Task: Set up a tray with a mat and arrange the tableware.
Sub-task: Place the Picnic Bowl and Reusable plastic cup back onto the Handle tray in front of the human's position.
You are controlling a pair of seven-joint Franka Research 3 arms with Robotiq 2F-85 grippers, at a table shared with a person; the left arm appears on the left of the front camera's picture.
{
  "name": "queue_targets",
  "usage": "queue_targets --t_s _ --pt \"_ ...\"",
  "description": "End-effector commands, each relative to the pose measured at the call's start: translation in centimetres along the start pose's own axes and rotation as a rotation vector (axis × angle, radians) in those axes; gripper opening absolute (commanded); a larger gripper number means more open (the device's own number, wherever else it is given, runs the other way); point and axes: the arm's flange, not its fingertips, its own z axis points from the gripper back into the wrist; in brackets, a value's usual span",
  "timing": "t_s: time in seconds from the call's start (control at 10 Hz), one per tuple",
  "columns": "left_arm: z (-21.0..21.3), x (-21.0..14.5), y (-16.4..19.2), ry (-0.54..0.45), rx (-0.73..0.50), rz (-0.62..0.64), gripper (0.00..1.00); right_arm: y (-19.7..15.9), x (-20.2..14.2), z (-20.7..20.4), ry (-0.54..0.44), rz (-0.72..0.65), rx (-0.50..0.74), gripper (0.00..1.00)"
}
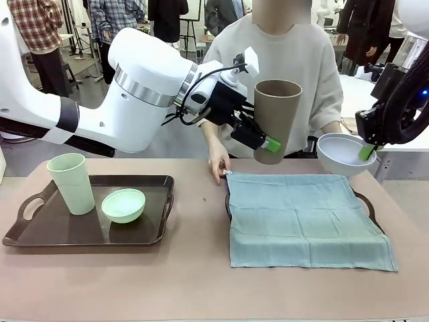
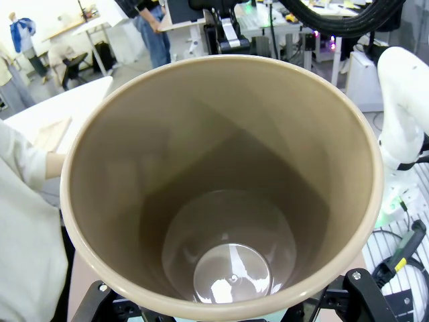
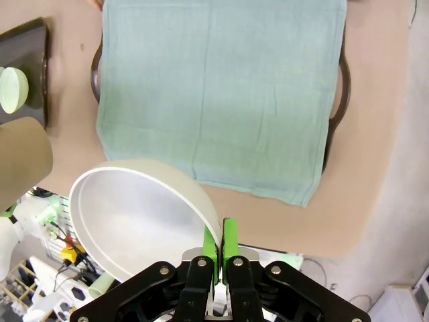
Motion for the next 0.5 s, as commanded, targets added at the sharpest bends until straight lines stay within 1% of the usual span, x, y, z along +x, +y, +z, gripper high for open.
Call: queue_targets --t_s 0.0,0.4 --pt "0.20 0.30 0.09 -0.003 -0.008 -0.010 0.23 -0.07 0.04 -0.16 -0.002 -0.001 0.000 0.00" --pt "0.20 0.30 0.09 -0.003 -0.008 -0.010 0.23 -0.07 0.04 -0.16 -0.002 -0.001 0.000 0.00"
